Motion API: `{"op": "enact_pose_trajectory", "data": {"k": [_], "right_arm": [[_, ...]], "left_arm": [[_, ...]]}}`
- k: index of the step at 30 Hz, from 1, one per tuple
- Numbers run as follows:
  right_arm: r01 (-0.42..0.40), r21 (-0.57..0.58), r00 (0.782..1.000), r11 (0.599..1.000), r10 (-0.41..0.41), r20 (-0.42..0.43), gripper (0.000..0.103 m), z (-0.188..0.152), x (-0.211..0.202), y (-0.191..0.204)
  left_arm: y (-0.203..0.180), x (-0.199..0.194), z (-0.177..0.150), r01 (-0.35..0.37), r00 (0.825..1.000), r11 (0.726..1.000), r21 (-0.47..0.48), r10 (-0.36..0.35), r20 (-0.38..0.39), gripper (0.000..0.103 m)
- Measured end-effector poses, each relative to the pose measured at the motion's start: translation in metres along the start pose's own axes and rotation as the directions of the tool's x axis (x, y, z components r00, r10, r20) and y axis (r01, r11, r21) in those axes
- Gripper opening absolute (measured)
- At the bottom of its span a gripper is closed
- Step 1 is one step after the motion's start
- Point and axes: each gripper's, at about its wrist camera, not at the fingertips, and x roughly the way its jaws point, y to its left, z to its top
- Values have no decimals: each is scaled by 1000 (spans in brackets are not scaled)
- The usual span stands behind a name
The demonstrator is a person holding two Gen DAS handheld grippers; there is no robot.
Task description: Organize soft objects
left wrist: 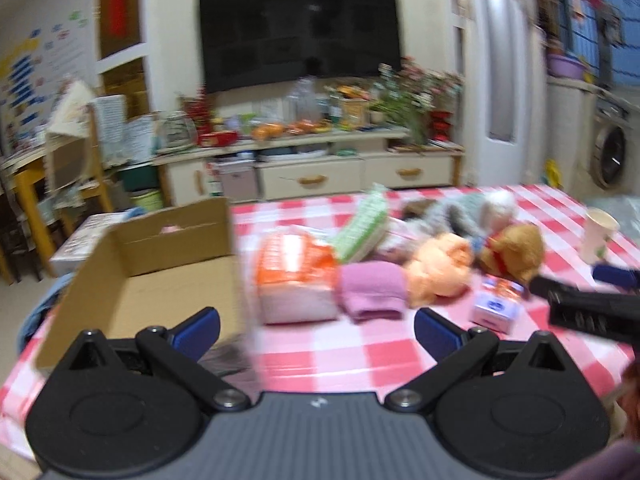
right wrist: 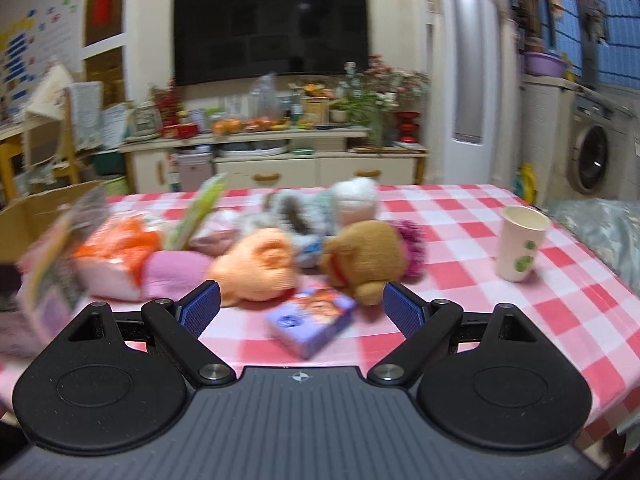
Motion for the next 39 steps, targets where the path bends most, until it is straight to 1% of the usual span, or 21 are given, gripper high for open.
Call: {"op": "enact_pose_trajectory", "data": {"k": [3,7,10,14,15,18,23,26,28,30,32,35,36,37,38,39], "right_arm": [[19,31,1000,999,-19,-6,103,-1,10,-22],[7,106,1000,994,-4,-30,103,-1,24,-49],[-9,136,999,991,14,-37,103,1,35,-63],[-19,110,998,994,25,-51,103,9,55,-71],[-22,109,998,994,28,-54,103,10,60,-72],[-67,119,995,991,75,-63,103,15,73,-75],[-137,95,987,986,144,-77,103,25,93,-72],[-183,52,979,982,187,-77,103,31,102,-65],[-208,10,974,978,208,-84,103,34,108,-57],[-214,-38,973,976,210,-91,103,36,112,-51],[-223,-69,971,973,215,-100,103,37,116,-43],[-247,-60,963,967,238,-126,103,38,119,-41],[-261,-50,958,964,252,-139,103,38,120,-42],[-271,-39,953,962,263,-149,103,39,121,-42],[-272,-40,953,962,263,-150,103,39,121,-42],[-271,-46,954,962,261,-149,103,39,121,-43]], "left_arm": [[-22,11,-3,69,998,996,54,-68,-17,102],[-56,28,-6,159,987,978,135,-155,-43,102],[-82,45,-9,227,973,955,189,-217,-74,102],[-115,66,-13,307,951,917,254,-288,-110,102],[-122,72,-13,324,945,909,262,-303,-121,102],[-143,92,-15,368,929,885,286,-337,-152,102],[-163,124,-10,401,915,864,304,-361,-180,101],[-166,139,-6,418,907,859,296,-374,-194,96],[-167,147,-3,431,900,860,274,-385,-205,94],[-169,154,-1,452,887,856,253,-401,-229,86],[-170,158,-1,474,873,848,237,-416,-256,82],[-171,165,-2,496,854,842,212,-430,-293,74],[-171,167,-3,500,849,843,199,-432,-304,69],[-170,169,-4,497,848,848,185,-429,-310,66],[-170,168,-3,492,851,852,178,-429,-302,59],[-171,168,-2,489,854,854,179,-425,-301,56]]}}
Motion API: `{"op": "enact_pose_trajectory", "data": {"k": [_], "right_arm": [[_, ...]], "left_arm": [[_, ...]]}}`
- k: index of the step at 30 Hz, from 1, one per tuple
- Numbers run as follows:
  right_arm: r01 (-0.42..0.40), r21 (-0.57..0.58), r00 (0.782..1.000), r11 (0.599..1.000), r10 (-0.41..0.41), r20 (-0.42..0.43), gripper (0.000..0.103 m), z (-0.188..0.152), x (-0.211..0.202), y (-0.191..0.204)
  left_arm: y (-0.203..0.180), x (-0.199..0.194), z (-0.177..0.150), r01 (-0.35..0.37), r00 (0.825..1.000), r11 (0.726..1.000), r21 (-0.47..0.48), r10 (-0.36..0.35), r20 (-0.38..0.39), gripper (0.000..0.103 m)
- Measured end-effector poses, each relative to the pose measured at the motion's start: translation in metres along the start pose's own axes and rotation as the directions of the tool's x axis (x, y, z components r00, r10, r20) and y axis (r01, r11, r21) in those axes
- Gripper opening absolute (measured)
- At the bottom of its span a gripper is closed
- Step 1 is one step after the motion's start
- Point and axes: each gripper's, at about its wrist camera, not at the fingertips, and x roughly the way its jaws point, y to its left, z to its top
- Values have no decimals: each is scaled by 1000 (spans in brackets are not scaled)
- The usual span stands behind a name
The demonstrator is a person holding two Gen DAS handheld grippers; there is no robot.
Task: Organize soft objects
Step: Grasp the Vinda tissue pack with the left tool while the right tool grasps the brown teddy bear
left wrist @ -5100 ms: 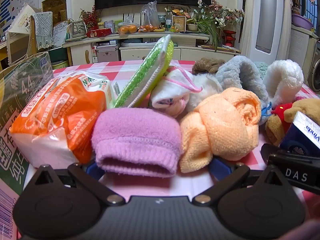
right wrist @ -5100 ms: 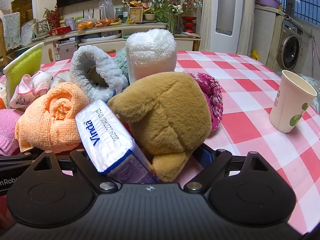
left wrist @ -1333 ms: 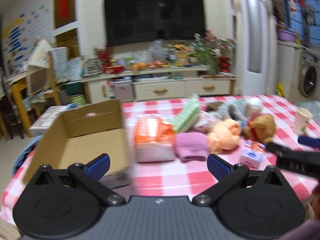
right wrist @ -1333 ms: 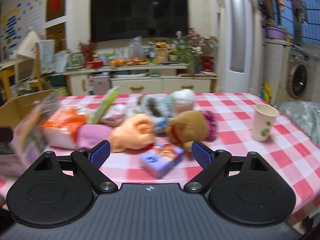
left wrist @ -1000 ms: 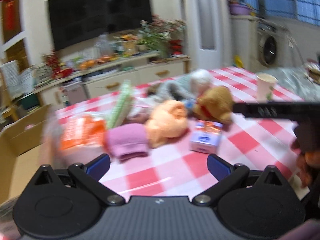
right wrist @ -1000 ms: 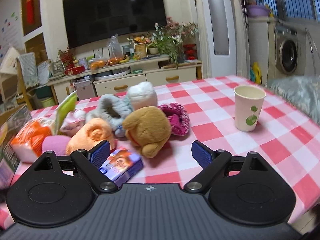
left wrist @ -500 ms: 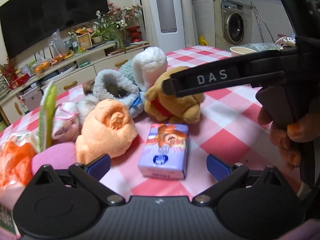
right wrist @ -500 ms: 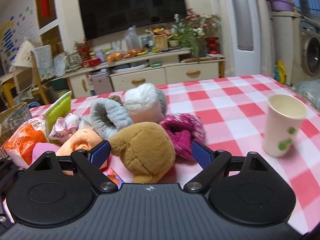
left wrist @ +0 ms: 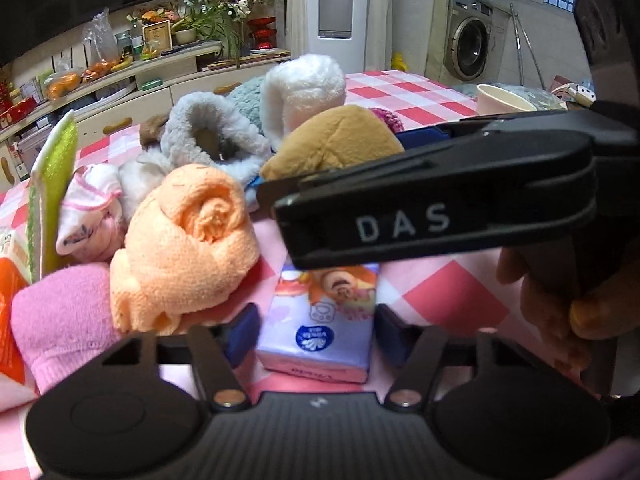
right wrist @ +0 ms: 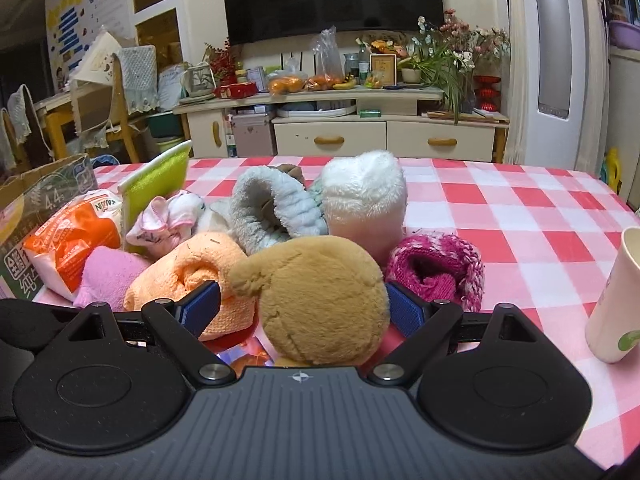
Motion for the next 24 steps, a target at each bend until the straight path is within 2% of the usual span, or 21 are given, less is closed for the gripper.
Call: {"op": "enact_pose_trajectory", "data": {"k": [4,8,9,12,24], "right_arm": [[48,-6,999,999,-48,-23,103,-2,3,-1],[91,53,995,994,-89,-38,103,-2,5,-6],[93,71,995,993,-91,-42,94,-2,5,-9],[114,117,992,987,-107,-59,79,-4,5,-12],[176,194,984,965,-171,-45,78,-17,-10,6]], "left_arm": [[0,-4,0,18,1000,1000,-16,-18,-2,51],[4,-7,-2,19,1000,999,-41,-19,-4,51],[5,-9,-3,18,1000,999,-51,-19,-4,51],[10,-12,-4,11,1000,998,-58,-11,7,51],[35,-52,-6,-24,997,995,-101,31,72,51]]}}
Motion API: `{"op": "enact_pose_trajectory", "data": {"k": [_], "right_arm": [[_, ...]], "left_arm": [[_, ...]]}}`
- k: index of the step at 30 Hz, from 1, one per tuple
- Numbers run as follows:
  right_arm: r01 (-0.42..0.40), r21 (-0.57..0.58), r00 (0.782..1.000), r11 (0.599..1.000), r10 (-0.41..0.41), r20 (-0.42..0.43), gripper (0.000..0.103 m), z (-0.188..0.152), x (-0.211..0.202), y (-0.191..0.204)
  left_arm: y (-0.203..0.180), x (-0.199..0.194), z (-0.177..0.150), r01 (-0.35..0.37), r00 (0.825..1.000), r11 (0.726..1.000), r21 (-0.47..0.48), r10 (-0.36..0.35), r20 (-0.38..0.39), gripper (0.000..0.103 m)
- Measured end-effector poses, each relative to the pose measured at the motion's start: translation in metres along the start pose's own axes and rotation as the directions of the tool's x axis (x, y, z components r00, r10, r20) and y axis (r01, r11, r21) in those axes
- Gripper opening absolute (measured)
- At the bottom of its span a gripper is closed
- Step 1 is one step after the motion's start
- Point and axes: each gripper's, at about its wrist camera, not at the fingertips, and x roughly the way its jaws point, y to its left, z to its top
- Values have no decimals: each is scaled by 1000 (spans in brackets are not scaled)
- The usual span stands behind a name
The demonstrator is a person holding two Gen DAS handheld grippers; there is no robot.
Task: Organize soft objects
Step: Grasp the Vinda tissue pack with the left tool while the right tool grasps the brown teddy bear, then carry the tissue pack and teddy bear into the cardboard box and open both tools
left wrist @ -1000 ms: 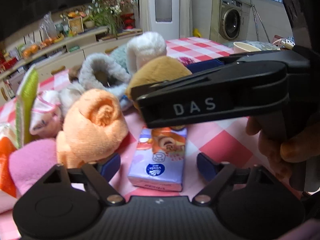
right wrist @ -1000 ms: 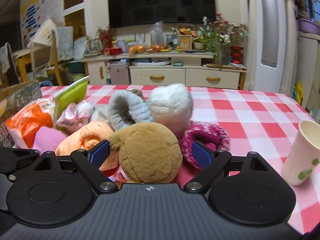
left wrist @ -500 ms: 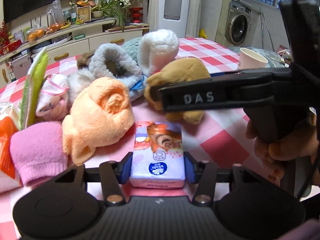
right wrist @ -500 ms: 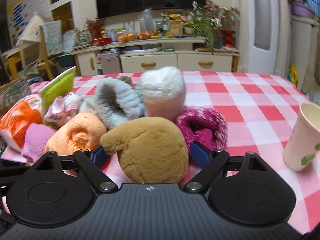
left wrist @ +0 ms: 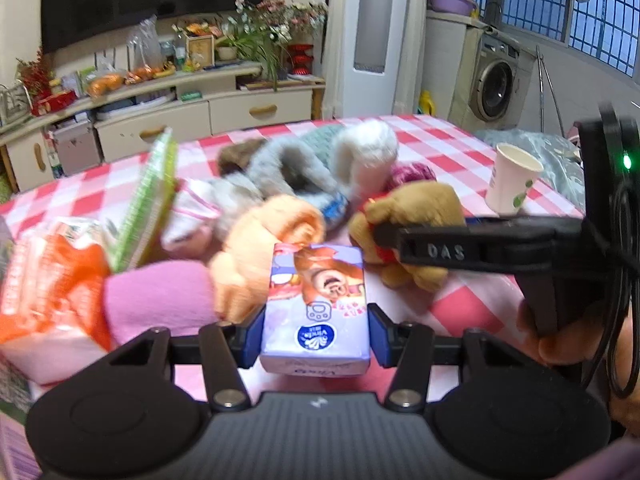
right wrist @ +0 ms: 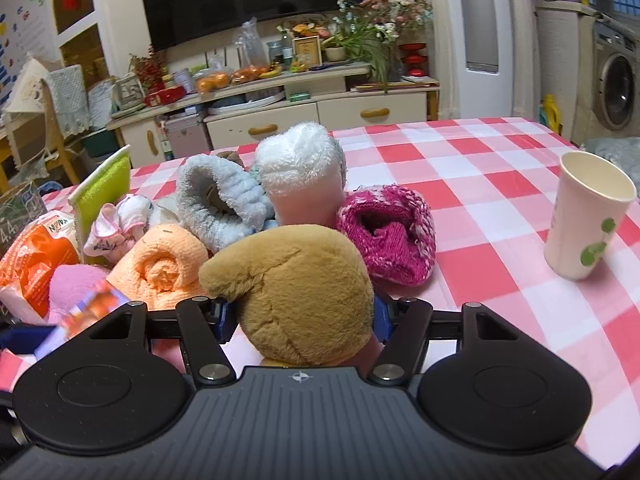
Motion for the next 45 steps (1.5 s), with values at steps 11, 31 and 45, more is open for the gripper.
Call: {"op": "enact_pose_trajectory", "data": {"k": [11,31,45], "right_arm": [[-39,104,999,994,39,4,78,-3,-18,18],[-186,-30,980,982,187,67,78,25,-37,117],[-369,-175,925,913,380,29,78,33,-27,207]], "left_arm": [[38,-44,12,-73,991,995,-63,80,104,51],[125,-113,20,-283,911,930,-235,337,237,51],[192,-121,5,-428,850,825,-369,506,146,51]]}}
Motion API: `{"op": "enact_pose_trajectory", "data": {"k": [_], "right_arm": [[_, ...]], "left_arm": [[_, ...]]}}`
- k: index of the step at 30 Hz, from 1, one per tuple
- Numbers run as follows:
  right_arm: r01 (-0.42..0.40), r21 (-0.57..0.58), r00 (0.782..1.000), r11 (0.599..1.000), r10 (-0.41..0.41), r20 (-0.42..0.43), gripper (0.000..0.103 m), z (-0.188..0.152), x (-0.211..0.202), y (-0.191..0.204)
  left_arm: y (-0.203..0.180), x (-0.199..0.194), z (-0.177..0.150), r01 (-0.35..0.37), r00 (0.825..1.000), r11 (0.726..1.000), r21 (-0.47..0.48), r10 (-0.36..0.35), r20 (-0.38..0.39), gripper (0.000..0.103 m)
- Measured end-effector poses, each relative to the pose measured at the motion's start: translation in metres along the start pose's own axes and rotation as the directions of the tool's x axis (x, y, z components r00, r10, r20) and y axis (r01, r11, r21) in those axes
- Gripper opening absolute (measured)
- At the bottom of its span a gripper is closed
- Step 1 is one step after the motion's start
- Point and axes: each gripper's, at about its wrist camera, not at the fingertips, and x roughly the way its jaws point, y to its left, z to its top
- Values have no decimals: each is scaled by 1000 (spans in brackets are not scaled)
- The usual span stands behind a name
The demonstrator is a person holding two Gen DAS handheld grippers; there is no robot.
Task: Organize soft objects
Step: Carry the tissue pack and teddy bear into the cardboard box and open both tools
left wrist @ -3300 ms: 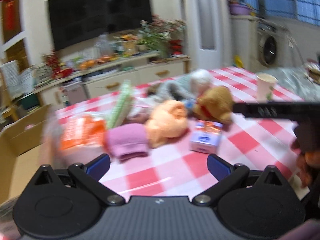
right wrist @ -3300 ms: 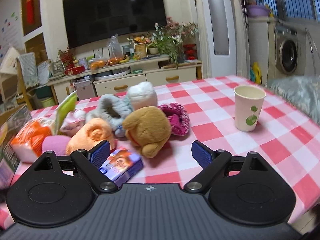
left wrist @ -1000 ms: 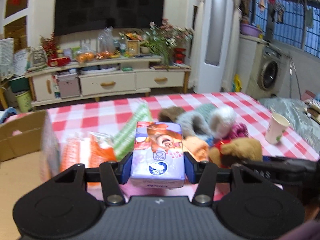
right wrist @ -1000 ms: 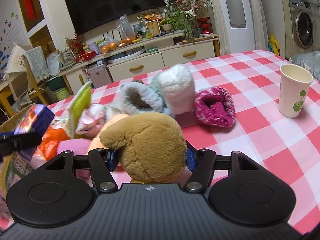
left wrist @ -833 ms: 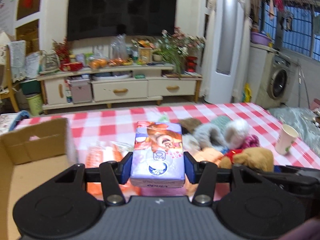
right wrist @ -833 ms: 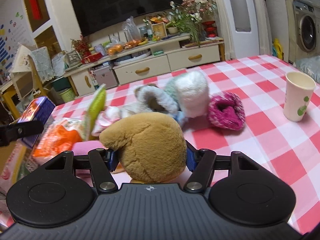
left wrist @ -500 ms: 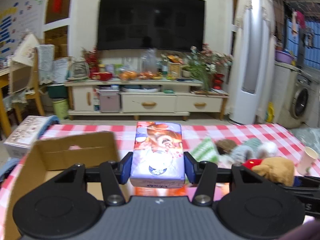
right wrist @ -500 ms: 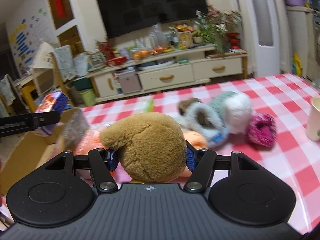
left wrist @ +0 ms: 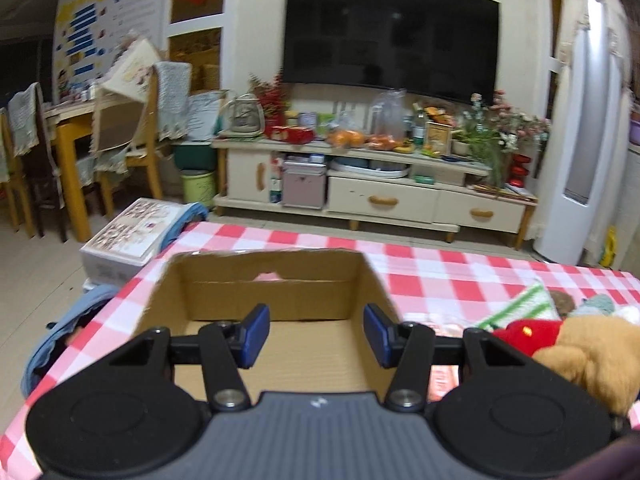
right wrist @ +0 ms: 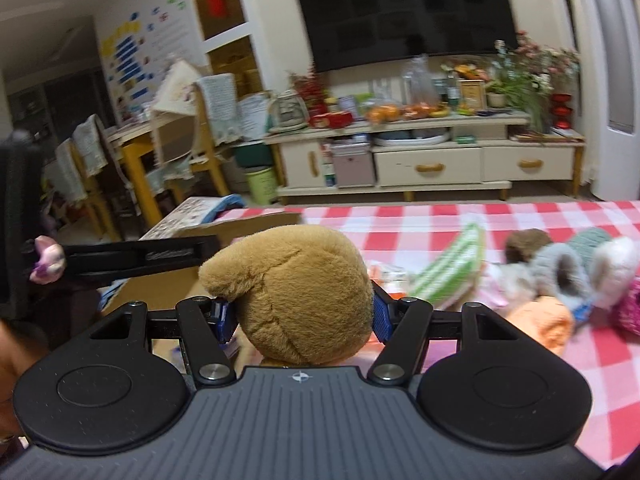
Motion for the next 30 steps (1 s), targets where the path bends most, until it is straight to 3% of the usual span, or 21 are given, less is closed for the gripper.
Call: {"op": "enact_pose_trajectory", "data": {"k": [11,16,18,21,30], "right_arm": [[-99,-72,994,992,96,-49,79,-4,23,31],[-120,-119,991,986,112,-70,84,-8,39,50],[-132,-129,990,983,123,-73,102,-10,40,53],[-135,-144,989,980,126,-74,101,-14,35,56],[-80,-83,996,993,77,-43,103,-13,20,38]], "left_arm": [[29,5,6,-89,996,995,-44,89,-13,53],[37,6,6,-111,994,992,-58,110,-21,74],[38,6,6,-120,993,991,-58,119,-19,80],[38,5,6,-124,992,991,-55,123,-17,89],[30,6,7,-119,993,993,-23,118,-28,98]]}}
